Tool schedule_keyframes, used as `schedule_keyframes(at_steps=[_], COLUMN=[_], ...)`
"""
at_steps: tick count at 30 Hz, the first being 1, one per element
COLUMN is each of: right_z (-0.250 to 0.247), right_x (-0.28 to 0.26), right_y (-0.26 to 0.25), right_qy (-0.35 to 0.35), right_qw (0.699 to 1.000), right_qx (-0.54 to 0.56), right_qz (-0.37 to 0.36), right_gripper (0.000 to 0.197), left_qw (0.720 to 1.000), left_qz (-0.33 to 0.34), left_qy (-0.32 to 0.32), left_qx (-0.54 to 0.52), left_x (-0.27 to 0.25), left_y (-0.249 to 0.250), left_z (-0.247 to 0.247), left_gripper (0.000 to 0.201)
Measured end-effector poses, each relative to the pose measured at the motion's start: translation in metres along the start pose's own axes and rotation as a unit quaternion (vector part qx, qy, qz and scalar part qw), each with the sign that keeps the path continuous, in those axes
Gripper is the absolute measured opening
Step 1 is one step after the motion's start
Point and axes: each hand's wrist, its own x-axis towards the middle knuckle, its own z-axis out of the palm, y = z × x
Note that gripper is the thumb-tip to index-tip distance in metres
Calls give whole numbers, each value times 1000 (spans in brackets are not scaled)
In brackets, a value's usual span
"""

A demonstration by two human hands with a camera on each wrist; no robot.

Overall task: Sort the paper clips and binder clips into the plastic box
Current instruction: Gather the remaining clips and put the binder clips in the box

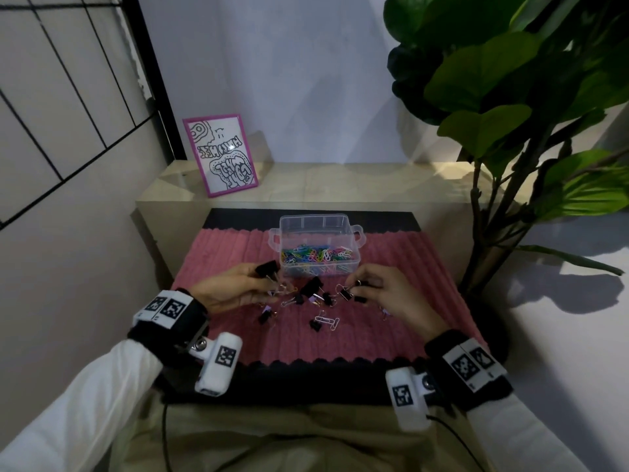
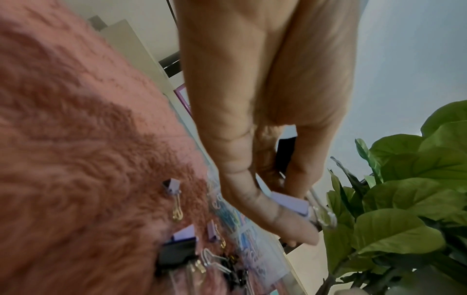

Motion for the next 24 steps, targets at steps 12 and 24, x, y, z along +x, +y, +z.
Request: schedule_keyframes(at_steps=[12, 24], right_z=[2, -17], right_x=[-6, -24], right_y=[19, 5], right_qy=[2, 105], right_qw=[986, 994], right_qx=[-166, -11], right_qz=[8, -10], right_gripper=[40, 33], left_qw=[944, 833], left_qz=[2, 97], left_qy=[-6, 18], left_qx=[329, 544], left_x=[10, 19], left_y=[9, 55], left_z=[-2, 20], left_gripper=[17, 28])
